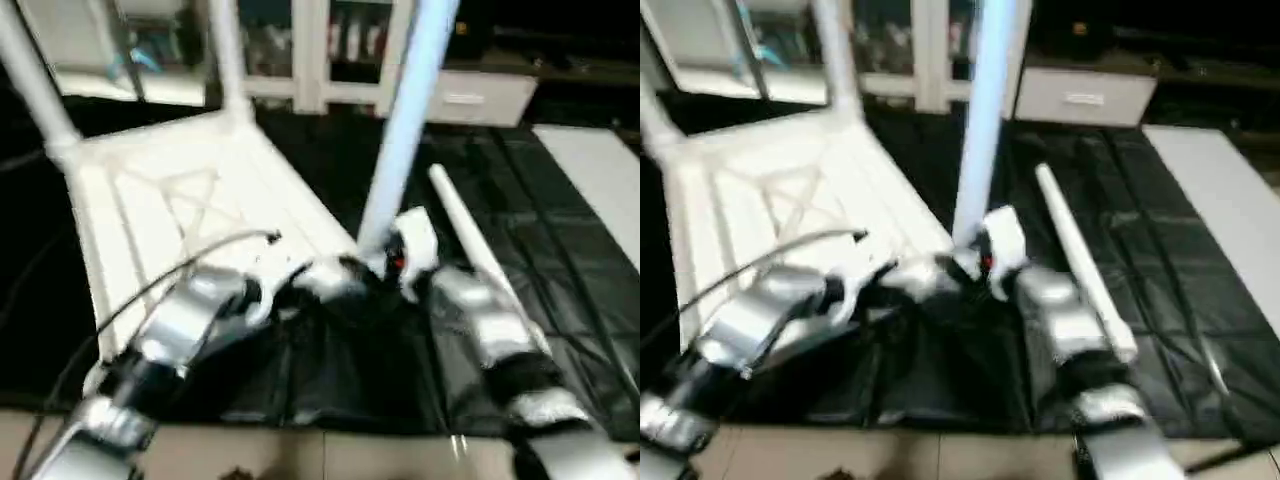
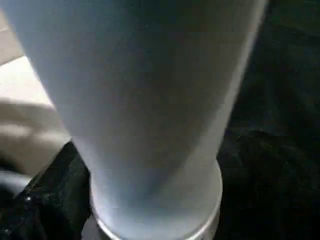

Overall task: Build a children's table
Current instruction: Rotate leg to tighten

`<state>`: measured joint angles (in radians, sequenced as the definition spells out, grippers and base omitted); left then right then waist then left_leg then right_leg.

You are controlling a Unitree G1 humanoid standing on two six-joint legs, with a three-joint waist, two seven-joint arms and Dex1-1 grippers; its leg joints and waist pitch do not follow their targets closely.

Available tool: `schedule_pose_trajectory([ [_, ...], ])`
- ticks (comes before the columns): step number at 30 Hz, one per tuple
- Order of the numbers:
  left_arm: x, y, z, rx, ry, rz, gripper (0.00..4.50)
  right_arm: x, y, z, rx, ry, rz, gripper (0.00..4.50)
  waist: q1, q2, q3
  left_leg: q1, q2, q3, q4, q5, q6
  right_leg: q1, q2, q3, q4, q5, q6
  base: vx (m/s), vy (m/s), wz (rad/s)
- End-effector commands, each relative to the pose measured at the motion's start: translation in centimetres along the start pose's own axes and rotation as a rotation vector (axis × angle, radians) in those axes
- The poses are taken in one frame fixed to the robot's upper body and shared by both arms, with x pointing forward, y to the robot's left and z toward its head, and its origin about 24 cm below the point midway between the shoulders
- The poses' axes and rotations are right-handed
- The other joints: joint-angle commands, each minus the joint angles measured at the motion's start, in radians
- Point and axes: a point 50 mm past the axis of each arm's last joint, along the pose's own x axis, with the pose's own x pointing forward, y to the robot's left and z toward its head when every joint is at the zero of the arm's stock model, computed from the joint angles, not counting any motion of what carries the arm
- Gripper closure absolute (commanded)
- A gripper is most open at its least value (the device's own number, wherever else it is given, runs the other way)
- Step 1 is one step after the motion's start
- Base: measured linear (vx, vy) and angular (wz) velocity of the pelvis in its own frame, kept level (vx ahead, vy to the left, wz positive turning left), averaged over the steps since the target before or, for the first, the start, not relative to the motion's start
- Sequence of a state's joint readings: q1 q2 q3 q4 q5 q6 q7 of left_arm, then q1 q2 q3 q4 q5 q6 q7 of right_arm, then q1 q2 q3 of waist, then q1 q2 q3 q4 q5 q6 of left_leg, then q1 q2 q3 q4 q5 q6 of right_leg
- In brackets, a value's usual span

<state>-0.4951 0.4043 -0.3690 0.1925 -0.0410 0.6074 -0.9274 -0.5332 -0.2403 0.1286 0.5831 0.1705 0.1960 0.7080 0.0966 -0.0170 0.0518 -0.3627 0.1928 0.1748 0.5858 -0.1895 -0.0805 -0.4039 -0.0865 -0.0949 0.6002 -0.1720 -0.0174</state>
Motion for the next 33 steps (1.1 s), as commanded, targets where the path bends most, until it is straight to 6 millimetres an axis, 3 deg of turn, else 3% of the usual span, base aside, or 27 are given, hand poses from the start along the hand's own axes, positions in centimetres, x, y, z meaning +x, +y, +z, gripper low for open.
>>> schedule_pose_trajectory([
  [1,0.8,-1.9,-1.7,-0.027,0.065,-0.159,4.50,-1.3,-0.5,1.2,-0.039,-0.014,0.070,0.06,-0.001,0.002,-0.058,0.012,0.045,-0.007,-0.077,-0.213,0.038,0.054,-0.066,0.060,-0.066,-0.223,-0.198,0.000,0.000,0.00],
  [5,0.0,-2.9,-2.3,-0.012,0.112,-0.277,4.50,-2.9,-0.4,0.6,-0.098,0.068,0.223,0.06,0.002,0.001,-0.059,0.011,0.044,-0.007,-0.076,-0.202,0.042,0.052,-0.066,0.060,-0.064,-0.221,-0.196,0.000,0.000,0.00],
  [13,0.5,-2.7,-1.9,-0.021,0.078,-0.235,4.50,-3.4,0.3,0.3,-0.115,0.107,0.338,0.06,0.011,-0.004,-0.059,0.011,0.042,-0.008,-0.073,-0.191,0.038,0.054,-0.067,0.059,-0.068,-0.248,-0.195,0.000,0.000,0.00],
  [19,0.7,-2.3,-1.2,0.023,-0.017,-0.181,4.50,-3.3,0.4,0.1,-0.111,0.112,0.346,0.06,0.013,-0.003,-0.060,0.013,0.041,-0.008,-0.072,-0.200,0.040,0.051,-0.067,0.057,-0.071,-0.261,-0.194,0.000,0.000,0.00],
  [22,0.8,-2.4,-0.9,0.033,-0.096,-0.169,4.50,-3.3,0.3,0.1,-0.105,0.109,0.342,0.06,0.014,-0.009,-0.059,0.013,0.042,-0.007,-0.072,-0.209,0.041,0.051,-0.068,0.057,-0.073,-0.283,-0.184,0.000,0.000,0.00],
  [24,0.8,-2.7,-1.2,0.033,-0.111,-0.186,4.50,-3.2,0.3,0.1,-0.102,0.109,0.341,0.06,0.013,-0.014,-0.061,0.009,0.041,-0.007,-0.072,-0.199,0.046,0.054,-0.071,0.056,-0.073,-0.299,-0.172,0.000,0.000,0.00],
  [27,0.7,-3.0,-1.9,0.044,-0.104,-0.205,4.50,-3.1,0.3,0.1,-0.100,0.109,0.339,0.06,0.012,-0.010,-0.062,0.009,0.042,-0.007,-0.071,-0.189,0.050,0.050,-0.070,0.058,-0.072,-0.311,-0.162,0.000,0.000,0.00],
  [33,0.6,-2.9,-2.4,0.051,-0.104,-0.197,4.50,-3.0,0.2,0.2,-0.092,0.104,0.339,0.06,0.013,-0.013,-0.061,0.008,0.040,-0.005,-0.068,-0.177,0.057,0.050,-0.069,0.059,-0.067,-0.288,-0.173,0.000,0.000,0.00],
])
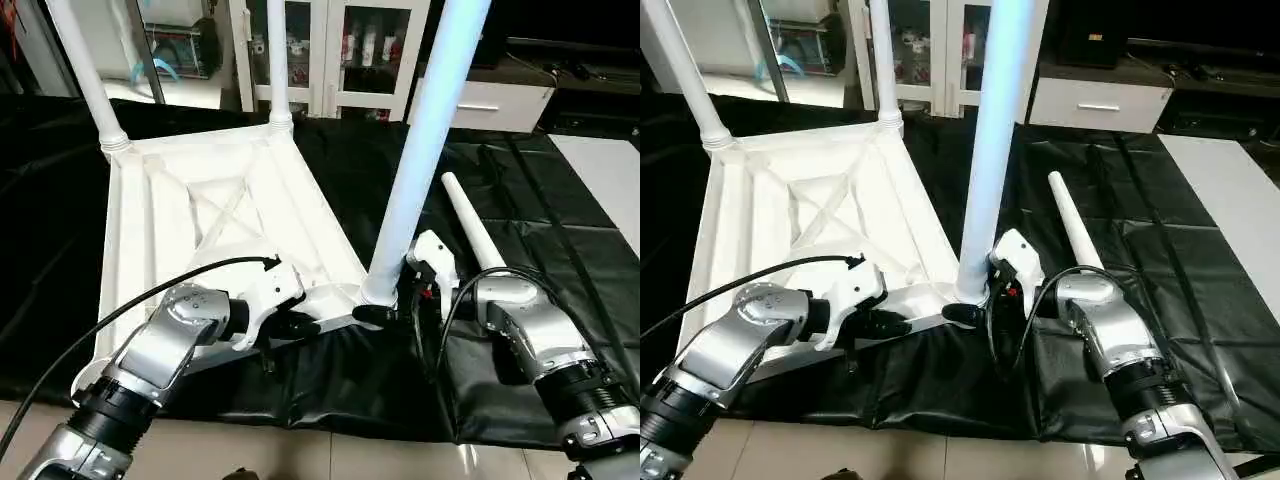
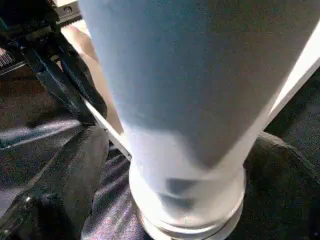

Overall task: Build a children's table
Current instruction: Rotate leg to tighten

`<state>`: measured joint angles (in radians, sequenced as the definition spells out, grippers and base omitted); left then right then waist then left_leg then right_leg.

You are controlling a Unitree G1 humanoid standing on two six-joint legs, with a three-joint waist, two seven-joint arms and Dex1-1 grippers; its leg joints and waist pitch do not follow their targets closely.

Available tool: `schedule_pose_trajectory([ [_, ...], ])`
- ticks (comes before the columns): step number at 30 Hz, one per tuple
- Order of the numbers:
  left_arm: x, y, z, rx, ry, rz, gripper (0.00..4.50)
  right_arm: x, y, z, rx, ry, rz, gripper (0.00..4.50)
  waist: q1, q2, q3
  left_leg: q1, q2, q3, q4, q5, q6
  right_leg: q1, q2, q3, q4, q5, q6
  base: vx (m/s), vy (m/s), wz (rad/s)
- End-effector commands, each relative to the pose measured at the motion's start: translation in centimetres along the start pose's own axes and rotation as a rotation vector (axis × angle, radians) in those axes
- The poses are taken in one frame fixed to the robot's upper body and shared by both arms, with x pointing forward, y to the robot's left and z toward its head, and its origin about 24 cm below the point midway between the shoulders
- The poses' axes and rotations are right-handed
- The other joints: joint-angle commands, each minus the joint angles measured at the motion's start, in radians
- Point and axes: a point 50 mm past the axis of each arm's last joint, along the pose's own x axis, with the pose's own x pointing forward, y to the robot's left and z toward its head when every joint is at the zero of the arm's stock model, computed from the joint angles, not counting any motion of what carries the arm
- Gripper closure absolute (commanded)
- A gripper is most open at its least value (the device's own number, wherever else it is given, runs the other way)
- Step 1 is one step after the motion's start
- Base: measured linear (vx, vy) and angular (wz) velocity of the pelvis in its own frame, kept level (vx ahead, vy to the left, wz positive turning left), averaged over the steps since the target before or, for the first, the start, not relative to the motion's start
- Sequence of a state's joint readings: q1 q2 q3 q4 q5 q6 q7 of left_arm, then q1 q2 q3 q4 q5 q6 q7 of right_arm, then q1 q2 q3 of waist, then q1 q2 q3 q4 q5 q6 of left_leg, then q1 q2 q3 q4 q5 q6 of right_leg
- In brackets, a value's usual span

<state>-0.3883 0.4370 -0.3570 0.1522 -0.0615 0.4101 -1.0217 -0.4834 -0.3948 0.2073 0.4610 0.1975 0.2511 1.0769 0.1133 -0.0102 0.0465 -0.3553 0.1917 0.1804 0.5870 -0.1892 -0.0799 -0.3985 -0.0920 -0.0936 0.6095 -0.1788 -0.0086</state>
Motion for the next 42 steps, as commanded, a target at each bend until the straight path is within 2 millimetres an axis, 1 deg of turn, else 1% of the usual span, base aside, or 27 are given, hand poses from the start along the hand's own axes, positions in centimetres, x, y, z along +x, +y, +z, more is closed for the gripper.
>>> schedule_pose_trajectory([
  [1,1.1,-1.3,-1.1,-0.044,-0.015,-0.091,4.50,-0.1,-0.3,0.4,-0.013,-0.004,-0.005,0.06,-0.004,-0.020,-0.056,0.000,0.041,-0.010,-0.070,-0.178,0.056,0.045,-0.064,0.057,-0.076,-0.284,-0.182,0.000,0.000,0.00],
  [7,0.9,-1.4,-1.7,-0.047,0.050,-0.117,4.50,0.1,-0.3,0.2,-0.009,0.006,0.000,0.06,-0.005,-0.019,-0.056,0.000,0.041,-0.011,-0.071,-0.181,0.054,0.045,-0.064,0.057,-0.077,-0.303,-0.173,0.000,0.000,0.00],
  [9,0.8,-1.4,-1.9,-0.045,0.070,-0.125,4.50,0.2,-0.4,0.2,-0.009,0.008,-0.003,0.06,-0.006,-0.018,-0.057,0.001,0.041,-0.011,-0.071,-0.176,0.054,0.045,-0.063,0.057,-0.075,-0.288,-0.179,0.000,0.000,0.00],
  [10,0.8,-1.4,-2.0,-0.046,0.072,-0.124,4.50,0.2,-0.4,0.2,-0.007,0.009,-0.006,0.06,-0.006,-0.015,-0.057,0.002,0.042,-0.011,-0.071,-0.173,0.053,0.044,-0.063,0.057,-0.074,-0.276,-0.185,0.000,0.000,0.00],
  [11,0.8,-1.4,-2.0,-0.047,0.070,-0.122,4.50,0.3,-0.5,0.2,-0.004,0.008,-0.012,0.23,-0.006,-0.016,-0.057,0.002,0.042,-0.011,-0.071,-0.175,0.053,0.044,-0.062,0.057,-0.074,-0.272,-0.187,0.000,0.000,0.00],
  [13,0.9,-1.4,-1.9,-0.048,0.069,-0.120,4.50,0.3,-0.5,0.2,-0.001,0.005,-0.016,0.23,-0.007,-0.016,-0.058,0.002,0.042,-0.011,-0.070,-0.173,0.052,0.045,-0.062,0.057,-0.072,-0.259,-0.195,0.000,0.000,0.00],
  [14,0.9,-1.3,-1.9,-0.048,0.068,-0.121,4.50,0.4,-0.6,0.2,0.003,0.001,-0.021,0.23,-0.006,-0.013,-0.057,0.002,0.041,-0.010,-0.070,-0.175,0.051,0.045,-0.063,0.057,-0.072,-0.258,-0.196,0.000,0.000,0.00],
  [16,1.0,-1.3,-1.8,-0.047,0.067,-0.123,4.50,0.5,-0.6,0.2,0.009,-0.004,-0.027,0.52,-0.007,-0.015,-0.056,0.003,0.041,-0.011,-0.071,-0.190,0.046,0.045,-0.063,0.057,-0.075,-0.279,-0.191,0.000,0.000,0.00],
  [18,1.0,-1.3,-1.8,-0.047,0.068,-0.124,4.50,0.5,-0.6,0.2,0.012,-0.006,-0.028,0.62,-0.007,-0.014,-0.056,0.003,0.041,-0.011,-0.072,-0.202,0.043,0.045,-0.063,0.058,-0.077,-0.296,-0.186,0.000,0.000,0.00],
  [19,1.0,-1.3,-1.8,-0.047,0.068,-0.124,4.50,0.5,-0.6,0.2,0.012,-0.006,-0.028,0.82,-0.007,-0.014,-0.055,0.004,0.041,-0.011,-0.072,-0.205,0.041,0.045,-0.063,0.057,-0.078,-0.303,-0.184,0.000,0.000,0.00],
  [20,1.0,-1.2,-1.7,-0.046,0.069,-0.125,4.50,0.6,-0.6,0.1,0.013,-0.002,-0.030,0.82,-0.007,-0.013,-0.056,0.005,0.041,-0.012,-0.073,-0.206,0.039,0.045,-0.064,0.058,-0.078,-0.305,-0.181,0.000,0.000,0.00],
  [21,1.0,-1.2,-1.7,-0.046,0.069,-0.125,4.50,0.6,-0.6,0.1,0.013,-0.002,-0.030,1.02,-0.007,-0.013,-0.056,0.004,0.041,-0.012,-0.073,-0.205,0.038,0.045,-0.063,0.057,-0.078,-0.304,-0.181,0.000,0.000,0.00],
  [24,1.0,-1.1,-1.7,-0.046,0.069,-0.124,4.50,0.7,-0.7,0.0,0.014,0.001,-0.034,1.15,-0.008,-0.013,-0.056,0.004,0.041,-0.012,-0.073,-0.211,0.037,0.045,-0.063,0.057,-0.078,-0.300,-0.183,0.000,0.000,0.00],
  [27,1.0,-1.1,-1.7,-0.047,0.070,-0.123,4.50,0.7,-0.7,-0.1,0.010,0.008,-0.037,1.46,-0.009,-0.011,-0.055,0.005,0.041,-0.013,-0.074,-0.224,0.033,0.044,-0.063,0.057,-0.080,-0.314,-0.180,0.000,0.000,0.00],
  [28,1.0,-1.1,-1.7,-0.048,0.071,-0.123,4.50,0.7,-0.7,-0.2,0.008,0.012,-0.039,1.46,-0.009,-0.012,-0.055,0.006,0.041,-0.013,-0.075,-0.233,0.031,0.044,-0.062,0.057,-0.081,-0.323,-0.178,0.000,0.000,0.00],
  [29,1.0,-1.1,-1.7,-0.048,0.071,-0.123,4.50,0.7,-0.7,-0.2,0.008,0.012,-0.039,1.59,-0.009,-0.013,-0.056,0.006,0.041,-0.013,-0.075,-0.234,0.030,0.044,-0.063,0.057,-0.081,-0.325,-0.177,0.000,0.000,0.00],
  [32,1.0,-1.1,-1.8,-0.052,0.073,-0.120,4.50,0.7,-0.9,-0.4,0.014,0.015,-0.071,1.76,-0.011,-0.012,-0.055,0.005,0.041,-0.013,-0.076,-0.243,0.026,0.044,-0.062,0.057,-0.082,-0.330,-0.176,0.000,0.000,0.00],
  [33,1.1,-1.0,-1.8,-0.057,0.068,-0.114,4.50,0.9,-1.2,-0.6,0.031,0.007,-0.118,1.76,-0.012,-0.012,-0.055,0.007,0.041,-0.013,-0.076,-0.247,0.024,0.042,-0.063,0.057,-0.083,-0.337,-0.175,0.000,0.000,0.00],
  [34,1.3,-0.9,-1.7,-0.069,0.056,-0.098,4.50,1.3,-1.4,-0.8,0.059,-0.004,-0.179,1.78,-0.016,-0.011,-0.051,0.004,0.040,-0.015,-0.079,-0.263,0.018,0.042,-0.064,0.057,-0.086,-0.365,-0.171,0.000,0.000,0.00],
  [35,1.3,-0.8,-1.7,-0.074,0.052,-0.092,4.50,1.4,-1.5,-0.9,0.068,-0.007,-0.199,1.78,-0.019,-0.012,-0.049,0.006,0.040,-0.016,-0.081,-0.282,0.014,0.040,-0.063,0.055,-0.091,-0.400,-0.163,0.000,0.000,0.00],
  [36,1.6,-0.3,-1.4,-0.084,0.045,-0.055,4.50,2.1,-1.8,-1.3,0.122,-0.014,-0.291,1.78,-0.026,-0.019,-0.045,0.011,0.039,-0.017,-0.081,-0.319,0.003,0.035,-0.065,0.053,-0.100,-0.477,-0.142,0.000,0.000,0.00],
  [37,2.0,0.2,-1.2,-0.100,0.046,-0.004,4.50,2.7,-1.9,-1.6,0.166,-0.015,-0.375,1.78,-0.028,-0.016,-0.044,0.016,0.038,-0.019,-0.082,-0.338,-0.002,0.032,-0.066,0.052,-0.104,-0.517,-0.132,0.000,0.000,0.00],
  [38,2.3,0.9,-0.9,-0.110,0.047,0.048,4.50,3.3,-2.1,-2.0,0.210,-0.014,-0.469,1.79,-0.034,-0.017,-0.044,0.016,0.036,-0.024,-0.081,-0.356,-0.015,0.032,-0.069,0.049,-0.110,-0.573,-0.111,-0.051,0.003,-0.05],
  [39,2.3,0.9,-0.9,-0.110,0.047,0.048,4.50,3.3,-2.1,-2.0,0.210,-0.014,-0.469,1.79,-0.038,-0.015,-0.042,0.015,0.035,-0.026,-0.083,-0.365,-0.022,0.031,-0.069,0.047,-0.113,-0.600,-0.099,-0.051,0.003,-0.05],
  [40,2.9,1.9,-0.2,-0.127,0.046,0.126,4.50,4.4,-2.1,-2.3,0.266,-0.009,-0.584,1.79,-0.045,-0.014,-0.044,0.015,0.035,-0.034,-0.084,-0.394,-0.036,0.032,-0.073,0.040,-0.121,-0.641,-0.070,-0.055,0.009,-0.08],
  [41,3.3,2.4,0.3,-0.137,0.042,0.166,4.50,5.1,-2.1,-2.3,0.290,-0.008,-0.647,1.80,-0.048,-0.013,-0.042,0.018,0.034,-0.034,-0.083,-0.409,-0.037,0.027,-0.072,0.037,-0.127,-0.658,-0.063,0.000,0.000,0.00],
  [42,3.6,2.9,0.8,-0.148,0.038,0.209,4.50,5.8,-2.0,-2.1,0.318,-0.012,-0.687,1.80,-0.054,-0.006,-0.045,0.030,0.030,-0.038,-0.080,-0.444,-0.042,0.023,-0.072,0.030,-0.132,-0.660,-0.059,0.000,0.000,0.00],
])
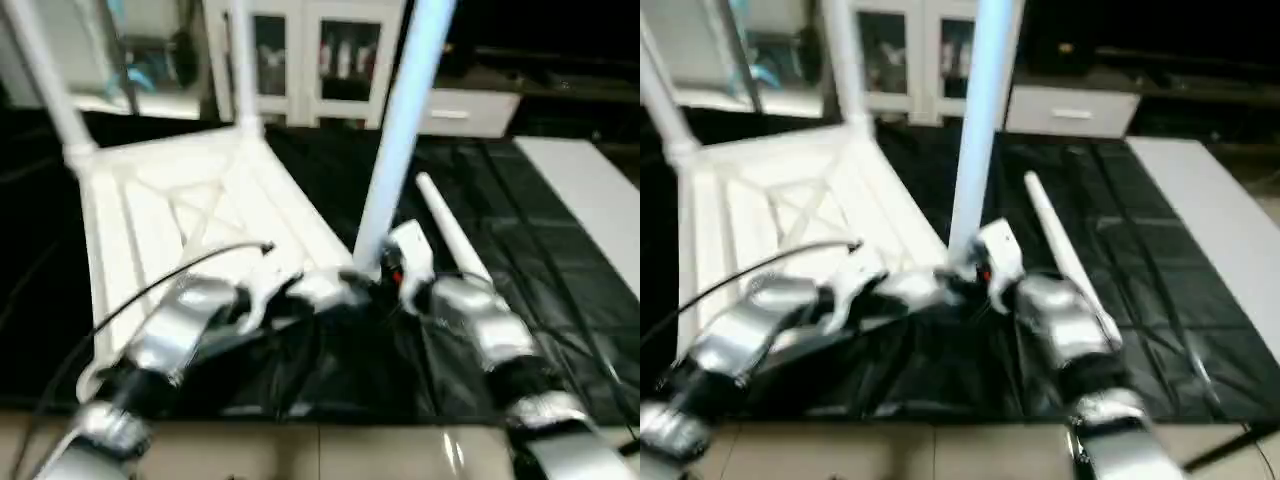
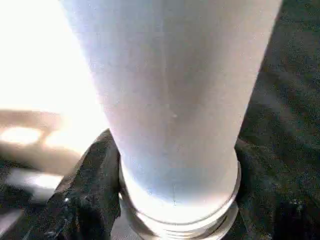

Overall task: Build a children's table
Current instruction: Rotate leg to tighten

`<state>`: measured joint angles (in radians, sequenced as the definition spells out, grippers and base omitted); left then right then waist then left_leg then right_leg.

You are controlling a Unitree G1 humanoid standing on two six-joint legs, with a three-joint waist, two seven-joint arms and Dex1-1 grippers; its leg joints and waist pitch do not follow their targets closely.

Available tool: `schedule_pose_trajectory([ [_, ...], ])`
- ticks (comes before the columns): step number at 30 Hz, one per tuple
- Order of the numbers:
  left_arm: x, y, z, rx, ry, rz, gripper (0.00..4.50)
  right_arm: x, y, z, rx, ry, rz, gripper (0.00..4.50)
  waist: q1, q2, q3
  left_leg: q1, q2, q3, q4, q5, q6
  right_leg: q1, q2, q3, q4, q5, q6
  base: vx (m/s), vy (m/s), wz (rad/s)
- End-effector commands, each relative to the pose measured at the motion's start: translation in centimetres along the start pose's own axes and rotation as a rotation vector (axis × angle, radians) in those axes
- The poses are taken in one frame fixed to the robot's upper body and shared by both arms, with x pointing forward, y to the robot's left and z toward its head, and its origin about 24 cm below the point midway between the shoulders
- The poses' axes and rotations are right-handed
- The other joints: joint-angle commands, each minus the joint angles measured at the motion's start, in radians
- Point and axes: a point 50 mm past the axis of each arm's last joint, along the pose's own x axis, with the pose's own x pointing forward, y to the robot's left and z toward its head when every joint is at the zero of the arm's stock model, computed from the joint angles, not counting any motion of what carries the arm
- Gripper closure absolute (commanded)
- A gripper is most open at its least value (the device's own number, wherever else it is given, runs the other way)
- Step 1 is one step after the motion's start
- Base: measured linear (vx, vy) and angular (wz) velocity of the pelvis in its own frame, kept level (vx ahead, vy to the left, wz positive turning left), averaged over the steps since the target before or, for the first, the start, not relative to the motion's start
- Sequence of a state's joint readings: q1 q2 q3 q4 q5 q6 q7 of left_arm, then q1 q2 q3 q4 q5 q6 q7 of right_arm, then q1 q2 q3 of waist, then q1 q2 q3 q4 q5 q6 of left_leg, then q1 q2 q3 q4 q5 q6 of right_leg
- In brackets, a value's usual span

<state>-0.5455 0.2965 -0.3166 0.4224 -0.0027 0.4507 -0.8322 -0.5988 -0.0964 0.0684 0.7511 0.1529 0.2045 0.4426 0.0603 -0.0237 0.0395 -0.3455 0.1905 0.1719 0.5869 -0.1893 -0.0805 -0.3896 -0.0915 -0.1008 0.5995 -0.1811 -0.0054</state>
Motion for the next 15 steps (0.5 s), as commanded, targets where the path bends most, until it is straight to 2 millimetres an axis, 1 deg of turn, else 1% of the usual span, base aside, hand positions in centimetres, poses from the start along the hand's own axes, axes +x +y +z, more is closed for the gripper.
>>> schedule_pose_trajectory([
  [1,1.2,-0.6,0.1,-0.029,0.006,0.005,4.50,0.1,-0.8,-1.8,0.038,0.087,-0.155,1.80,-0.006,0.006,-0.038,0.019,0.033,-0.029,-0.082,-0.449,-0.038,0.014,-0.071,0.038,-0.125,-0.646,-0.063,0.000,0.000,0.00],
  [2,1.5,-0.4,0.5,-0.038,0.004,0.033,4.50,0.5,-0.5,-1.8,0.057,0.086,-0.182,1.80,-0.007,0.006,-0.040,0.016,0.034,-0.032,-0.083,-0.449,-0.038,0.018,-0.072,0.035,-0.123,-0.628,-0.066,0.000,0.000,0.00],
  [3,1.9,-0.1,0.9,-0.052,0.002,0.064,4.50,1.0,0.0,-1.5,0.075,0.078,-0.212,1.80,-0.013,0.010,-0.038,0.009,0.035,-0.033,-0.088,-0.459,-0.038,0.020,-0.068,0.033,-0.123,-0.606,-0.068,0.000,0.000,0.00],
  [4,2.0,-0.1,1.1,-0.059,0.001,0.077,4.50,1.2,0.3,-1.4,0.083,0.074,-0.226,1.80,-0.012,0.011,-0.039,0.017,0.037,-0.034,-0.087,-0.486,-0.039,0.018,-0.069,0.030,-0.126,-0.599,-0.068,0.000,0.000,0.00],
  [5,2.4,0.2,1.7,-0.074,-0.002,0.110,4.50,1.8,0.8,-1.3,0.104,0.079,-0.276,1.80,-0.013,0.018,-0.038,0.018,0.037,-0.034,-0.089,-0.497,-0.039,0.017,-0.070,0.030,-0.126,-0.589,-0.071,0.000,0.000,0.00],
  [6,2.5,0.2,1.7,-0.075,-0.002,0.113,4.50,1.8,0.8,-1.2,0.105,0.080,-0.281,1.80,-0.017,0.014,-0.037,0.020,0.036,-0.035,-0.090,-0.511,-0.041,0.017,-0.067,0.026,-0.130,-0.584,-0.071,0.000,0.000,0.00],
  [7,2.9,0.6,2.2,-0.090,-0.001,0.168,4.50,2.4,1.4,-1.1,0.114,0.095,-0.351,1.80,-0.016,0.014,-0.036,0.020,0.036,-0.035,-0.090,-0.518,-0.040,0.018,-0.067,0.025,-0.130,-0.583,-0.068,0.000,0.000,0.00],
  [8,3.1,0.8,2.5,-0.098,0.001,0.195,4.50,2.7,1.7,-0.9,0.117,0.095,-0.390,1.80,-0.019,0.017,-0.034,0.034,0.034,-0.033,-0.088,-0.555,-0.043,0.005,-0.066,0.023,-0.138,-0.601,-0.062,0.000,0.000,0.00],
  [9,3.2,1.0,2.6,-0.103,-0.002,0.217,4.50,2.9,2.0,-0.7,0.126,0.083,-0.404,1.80,-0.020,0.016,-0.035,0.036,0.032,-0.033,-0.086,-0.560,-0.042,0.005,-0.067,0.021,-0.140,-0.599,-0.060,0.000,0.000,0.00],
  [11,3.2,1.2,2.8,-0.111,-0.008,0.226,4.50,3.3,2.6,-0.2,0.156,0.052,-0.376,1.80,-0.019,0.016,-0.036,0.029,0.034,-0.034,-0.092,-0.557,-0.033,0.015,-0.069,0.019,-0.140,-0.577,-0.056,0.000,0.000,0.00],
  [12,3.2,1.2,2.8,-0.111,-0.008,0.226,4.50,3.4,2.7,-0.1,0.155,0.047,-0.365,1.80,-0.016,0.016,-0.036,0.023,0.036,-0.035,-0.095,-0.546,-0.029,0.017,-0.072,0.023,-0.137,-0.566,-0.057,0.000,0.000,0.00],
  [15,3.1,1.2,2.6,-0.113,-0.005,0.224,4.50,3.6,3.2,0.7,0.155,-0.007,-0.298,1.80,-0.013,0.012,-0.035,0.018,0.034,-0.033,-0.096,-0.524,-0.020,0.015,-0.077,0.033,-0.136,-0.570,-0.065,0.000,0.000,0.00],
])
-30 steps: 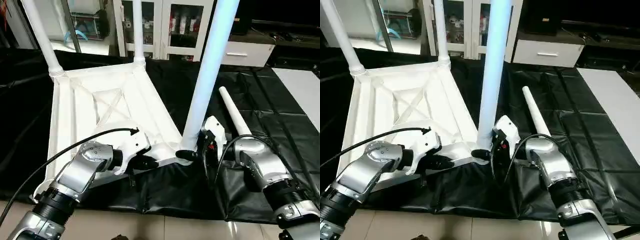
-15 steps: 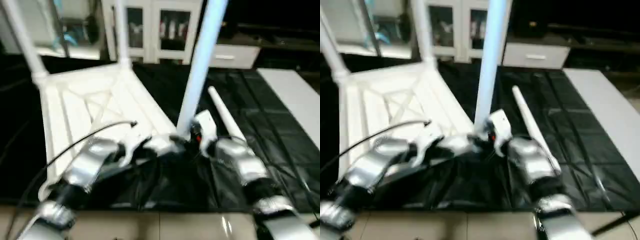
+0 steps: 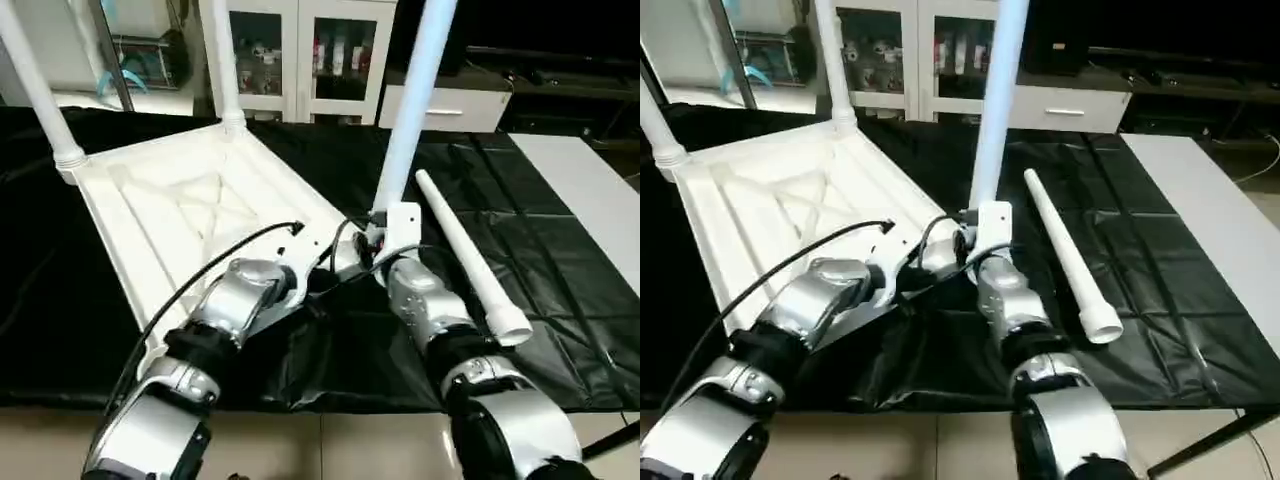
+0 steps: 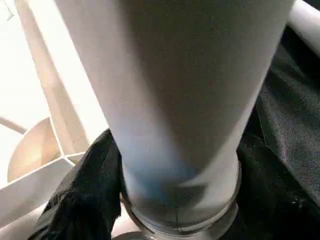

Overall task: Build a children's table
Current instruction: Rotate leg to tighten

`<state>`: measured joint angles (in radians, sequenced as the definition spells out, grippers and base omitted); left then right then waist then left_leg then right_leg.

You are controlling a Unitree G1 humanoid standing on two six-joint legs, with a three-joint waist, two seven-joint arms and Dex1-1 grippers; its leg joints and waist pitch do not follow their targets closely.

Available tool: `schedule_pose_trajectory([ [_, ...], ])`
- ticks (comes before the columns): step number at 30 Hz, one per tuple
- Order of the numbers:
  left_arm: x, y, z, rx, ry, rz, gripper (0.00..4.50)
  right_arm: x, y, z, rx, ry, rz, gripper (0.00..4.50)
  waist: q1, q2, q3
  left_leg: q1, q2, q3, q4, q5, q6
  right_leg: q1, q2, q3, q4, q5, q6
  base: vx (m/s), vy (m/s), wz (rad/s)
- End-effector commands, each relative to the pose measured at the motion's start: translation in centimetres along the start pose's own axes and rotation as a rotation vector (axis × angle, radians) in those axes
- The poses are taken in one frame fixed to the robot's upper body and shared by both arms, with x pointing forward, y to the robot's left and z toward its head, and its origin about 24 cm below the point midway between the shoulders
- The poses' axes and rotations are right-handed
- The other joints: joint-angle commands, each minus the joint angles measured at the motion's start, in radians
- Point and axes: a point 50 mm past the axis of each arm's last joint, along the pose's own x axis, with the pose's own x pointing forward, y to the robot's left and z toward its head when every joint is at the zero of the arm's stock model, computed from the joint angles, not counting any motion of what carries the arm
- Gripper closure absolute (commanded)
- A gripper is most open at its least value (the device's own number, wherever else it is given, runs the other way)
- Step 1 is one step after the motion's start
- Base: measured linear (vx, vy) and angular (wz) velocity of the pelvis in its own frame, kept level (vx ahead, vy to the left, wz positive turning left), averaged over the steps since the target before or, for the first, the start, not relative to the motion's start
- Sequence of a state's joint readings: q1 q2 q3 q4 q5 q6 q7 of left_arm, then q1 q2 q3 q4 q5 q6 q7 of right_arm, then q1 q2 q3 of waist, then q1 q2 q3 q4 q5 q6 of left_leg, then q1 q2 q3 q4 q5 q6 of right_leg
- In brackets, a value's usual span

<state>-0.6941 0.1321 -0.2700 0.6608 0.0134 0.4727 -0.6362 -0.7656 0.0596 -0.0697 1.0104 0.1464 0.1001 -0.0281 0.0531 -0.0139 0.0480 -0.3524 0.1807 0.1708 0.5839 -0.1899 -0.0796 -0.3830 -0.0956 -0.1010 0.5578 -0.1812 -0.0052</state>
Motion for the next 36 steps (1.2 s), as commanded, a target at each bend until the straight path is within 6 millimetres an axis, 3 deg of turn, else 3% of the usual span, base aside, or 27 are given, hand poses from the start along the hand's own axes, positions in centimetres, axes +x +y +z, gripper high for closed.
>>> schedule_pose_trajectory([
  [1,-0.1,0.9,0.4,-0.008,-0.009,0.097,4.50,-0.1,2.2,-0.9,-0.004,0.032,0.100,1.45,-0.005,0.002,-0.043,0.023,0.044,-0.032,-0.094,-0.518,-0.019,0.009,-0.073,0.034,-0.094,-0.570,-0.067,0.000,0.000,0.00],
  [3,-0.3,1.0,0.1,-0.007,-0.001,0.092,4.50,-0.1,2.4,-0.3,-0.003,-0.006,0.157,1.45,-0.003,0.003,-0.044,0.025,0.044,-0.030,-0.093,-0.508,-0.016,0.006,-0.074,0.038,-0.093,-0.565,-0.073,0.000,0.000,0.00],
  [4,-0.3,1.0,0.1,-0.007,-0.001,0.092,4.50,-0.1,2.4,-0.3,-0.003,-0.006,0.157,1.10,-0.003,0.003,-0.043,0.024,0.044,-0.030,-0.093,-0.507,-0.015,0.007,-0.074,0.038,-0.093,-0.564,-0.074,0.000,0.000,0.00],
  [8,-0.7,1.1,-0.9,0.031,0.027,0.053,4.50,-0.3,1.8,0.9,-0.027,-0.053,0.245,0.85,-0.005,-0.001,-0.046,0.005,0.046,-0.032,-0.100,-0.454,-0.003,0.023,-0.075,0.041,-0.085,-0.530,-0.085,0.000,0.000,0.00],
  [9,-0.7,1.1,-0.9,0.031,0.027,0.053,4.50,-0.3,1.8,0.9,-0.027,-0.053,0.245,0.72,-0.005,-0.001,-0.048,-0.001,0.048,-0.032,-0.103,-0.425,0.000,0.028,-0.075,0.043,-0.079,-0.499,-0.090,0.000,0.000,0.00],
  [11,-1.2,1.0,-1.8,0.072,0.059,0.000,4.50,-0.8,0.6,1.5,-0.081,-0.053,0.366,0.58,-0.002,-0.003,-0.051,0.001,0.050,-0.027,-0.100,-0.388,0.009,0.027,-0.074,0.049,-0.073,-0.441,-0.116,0.000,0.000,0.00],
  [13,-1.9,0.7,-2.7,0.110,0.086,-0.059,4.50,-1.6,-1.0,1.6,-0.172,-0.037,0.472,0.38,0.008,-0.008,-0.053,-0.007,0.052,-0.021,-0.097,-0.304,0.033,0.038,-0.071,0.053,-0.061,-0.345,-0.137,0.000,0.000,0.00],
  [15,-2.5,0.4,-3.4,0.142,0.115,-0.128,4.50,-2.4,-2.7,1.5,-0.262,-0.012,0.562,0.38,0.008,-0.001,-0.053,-0.003,0.055,-0.016,-0.093,-0.311,0.040,0.026,-0.072,0.056,-0.061,-0.361,-0.152,0.000,0.000,0.00],
  [16,-2.5,0.4,-3.4,0.142,0.115,-0.128,4.50,-2.4,-2.7,1.5,-0.262,-0.012,0.562,0.38,0.011,-0.003,-0.056,0.001,0.055,-0.016,-0.091,-0.312,0.039,0.027,-0.073,0.055,-0.060,-0.358,-0.158,0.064,-0.029,0.01],
  [17,-3.3,-0.1,-4.2,0.150,0.147,-0.199,4.50,-3.1,-4.3,1.5,-0.320,0.008,0.631,0.38,0.013,-0.008,-0.055,0.000,0.052,-0.012,-0.087,-0.293,0.040,0.025,-0.071,0.059,-0.057,-0.335,-0.174,0.077,-0.044,0.06],
  [18,-3.7,-0.2,-4.5,0.156,0.162,-0.224,4.50,-3.4,-4.9,1.5,-0.339,0.013,0.651,0.38,0.019,-0.006,-0.055,0.002,0.053,-0.009,-0.084,-0.290,0.047,0.021,-0.070,0.063,-0.054,-0.318,-0.187,0.077,-0.044,0.06],
  [19,-3.7,-0.2,-4.6,0.157,0.165,-0.228,4.50,-3.4,-5.0,1.5,-0.342,0.013,0.653,0.38,0.021,-0.005,-0.056,0.007,0.052,-0.004,-0.081,-0.275,0.052,0.018,-0.069,0.064,-0.050,-0.292,-0.210,0.081,-0.049,0.08],
  [20,-4.0,-0.3,-4.8,0.160,0.176,-0.245,4.50,-3.5,-5.3,1.6,-0.353,0.016,0.660,0.38,0.021,-0.006,-0.060,0.002,0.052,-0.005,-0.080,-0.248,0.052,0.026,-0.068,0.063,-0.042,-0.259,-0.221,0.084,-0.043,0.04],
  [23,-4.6,-0.3,-5.3,0.158,0.192,-0.273,4.50,-3.8,-6.0,1.8,-0.366,0.020,0.690,0.38,0.032,-0.004,-0.069,-0.001,0.051,0.000,-0.071,-0.105,0.080,0.035,-0.059,0.061,-0.014,-0.052,-0.272,0.067,-0.030,0.01],
  [25,-4.8,-0.3,-5.4,0.161,0.195,-0.281,4.50,-3.9,-6.0,1.9,-0.370,0.022,0.705,0.38,0.038,-0.006,-0.068,0.000,0.049,0.003,-0.067,-0.074,0.103,0.036,-0.057,0.060,-0.008,0.005,-0.293,0.026,-0.008,0.00],
  [28,-5.2,-0.4,-5.4,0.164,0.201,-0.289,4.50,-4.1,-5.8,1.9,-0.374,0.037,0.755,0.38,0.039,-0.006,-0.067,-0.001,0.051,0.000,-0.068,-0.089,0.100,0.041,-0.058,0.059,-0.009,-0.031,-0.286,0.000,0.000,0.00],
  [33,-5.3,-0.4,-5.4,0.163,0.205,-0.292,4.50,-3.4,-5.0,1.7,-0.377,0.036,0.763,0.38,0.038,-0.003,-0.057,0.007,0.052,-0.001,-0.076,-0.200,0.045,0.033,-0.062,0.060,-0.032,-0.243,-0.239,0.000,0.000,0.00],
  [36,-5.4,-0.4,-5.4,0.163,0.208,-0.296,4.50,-3.2,-4.6,1.9,-0.370,0.023,0.776,0.38,0.037,-0.002,-0.060,0.009,0.054,-0.003,-0.078,-0.211,0.031,0.031,-0.061,0.061,-0.030,-0.246,-0.233,0.000,0.000,0.00],
])
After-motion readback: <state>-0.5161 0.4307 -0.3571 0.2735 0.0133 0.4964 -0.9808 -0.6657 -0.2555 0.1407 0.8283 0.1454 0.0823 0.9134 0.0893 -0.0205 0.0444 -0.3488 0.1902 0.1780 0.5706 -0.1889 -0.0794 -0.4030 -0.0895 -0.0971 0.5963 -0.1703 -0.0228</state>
